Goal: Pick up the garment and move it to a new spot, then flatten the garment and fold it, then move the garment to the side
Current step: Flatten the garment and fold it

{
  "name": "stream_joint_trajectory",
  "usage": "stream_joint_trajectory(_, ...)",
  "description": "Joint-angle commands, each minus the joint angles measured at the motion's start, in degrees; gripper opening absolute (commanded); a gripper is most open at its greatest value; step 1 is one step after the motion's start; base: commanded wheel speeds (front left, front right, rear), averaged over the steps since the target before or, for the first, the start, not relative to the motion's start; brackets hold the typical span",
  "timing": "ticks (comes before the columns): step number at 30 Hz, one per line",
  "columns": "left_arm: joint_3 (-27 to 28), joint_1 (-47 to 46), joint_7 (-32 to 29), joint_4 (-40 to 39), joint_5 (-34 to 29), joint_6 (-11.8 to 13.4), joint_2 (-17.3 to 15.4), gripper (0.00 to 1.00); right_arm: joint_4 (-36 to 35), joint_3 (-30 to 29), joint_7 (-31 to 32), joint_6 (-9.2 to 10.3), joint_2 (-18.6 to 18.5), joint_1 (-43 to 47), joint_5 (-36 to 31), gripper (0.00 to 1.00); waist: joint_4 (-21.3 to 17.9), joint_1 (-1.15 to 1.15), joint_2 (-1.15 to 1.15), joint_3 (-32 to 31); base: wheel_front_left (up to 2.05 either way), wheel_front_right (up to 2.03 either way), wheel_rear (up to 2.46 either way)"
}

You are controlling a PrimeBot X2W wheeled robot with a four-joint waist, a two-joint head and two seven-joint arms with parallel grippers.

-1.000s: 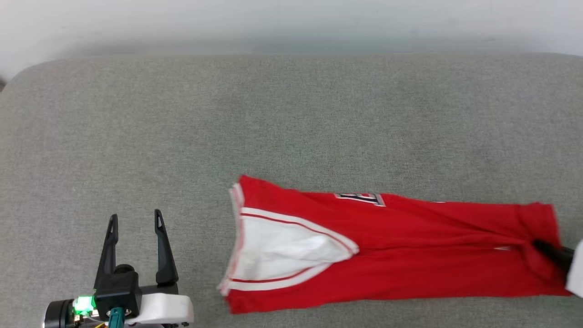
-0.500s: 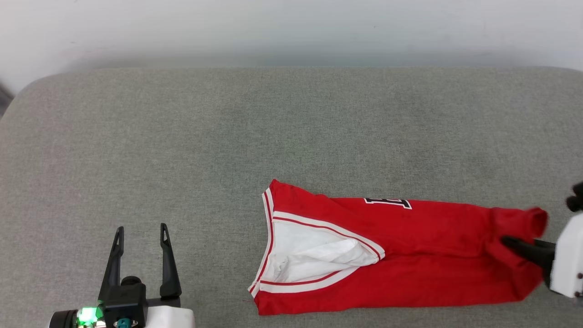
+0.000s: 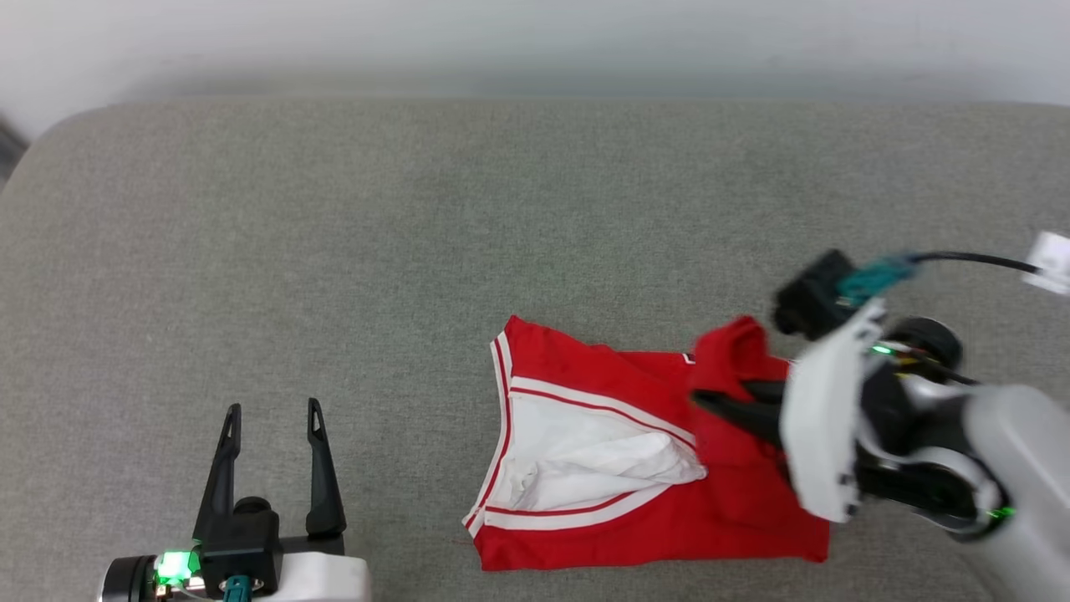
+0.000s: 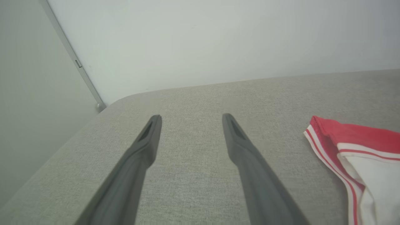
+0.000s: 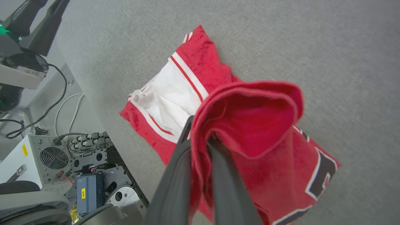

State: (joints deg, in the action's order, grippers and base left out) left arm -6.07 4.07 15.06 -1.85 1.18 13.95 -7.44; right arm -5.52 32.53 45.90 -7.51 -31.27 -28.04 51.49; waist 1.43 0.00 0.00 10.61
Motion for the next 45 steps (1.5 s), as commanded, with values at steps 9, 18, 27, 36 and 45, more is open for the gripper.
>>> stream_joint_trajectory(9, -0.63, -3.03, 0.13, 0.15, -0.52, -0.81, 0.90, 1.00, 12.33, 15.87, -1.79, 0.05, 9.52, -14.87, -4.57, 0.00, 2.57, 0.00, 0.00, 4.10, 0.00, 0.00, 0.00)
stream_joint_trajectory(18, -1.59, -5.83, 0.14, 1.34, -0.71, -1.03, 1.85, 1.00, 32.04, 31.09, -9.20, 0.08, 14.81, -21.49, -5.69, 0.00, 4.87, 0.00, 0.00, 7.36, 0.00, 0.00, 0.00)
stream_joint_trajectory(27, -0.49, -3.04, 0.14, 2.01, -0.73, -0.43, 1.38, 1.00, 25.12, 28.03, -24.72, 0.06, 7.37, -23.72, -4.95, 1.00, 1.71, 0.00, 0.00, 2.37, 0.00, 0.00, 0.00)
stream_joint_trajectory(36, 0.52, -0.92, 0.13, 1.06, -0.46, -0.33, 0.83, 1.00, 25.96, 7.28, -50.39, 0.06, 4.29, -16.36, -18.07, 1.00, -2.19, 0.00, 0.00, -0.73, 0.00, 0.00, 0.00)
stream_joint_trajectory(45, 0.89, 0.28, 0.14, -0.19, -0.14, -0.86, 0.88, 1.00, 24.04, -16.32, -61.04, 0.06, 11.64, 0.83, -33.18, 1.00, -4.10, 0.00, 0.00, -2.27, 0.00, 0.00, 0.00)
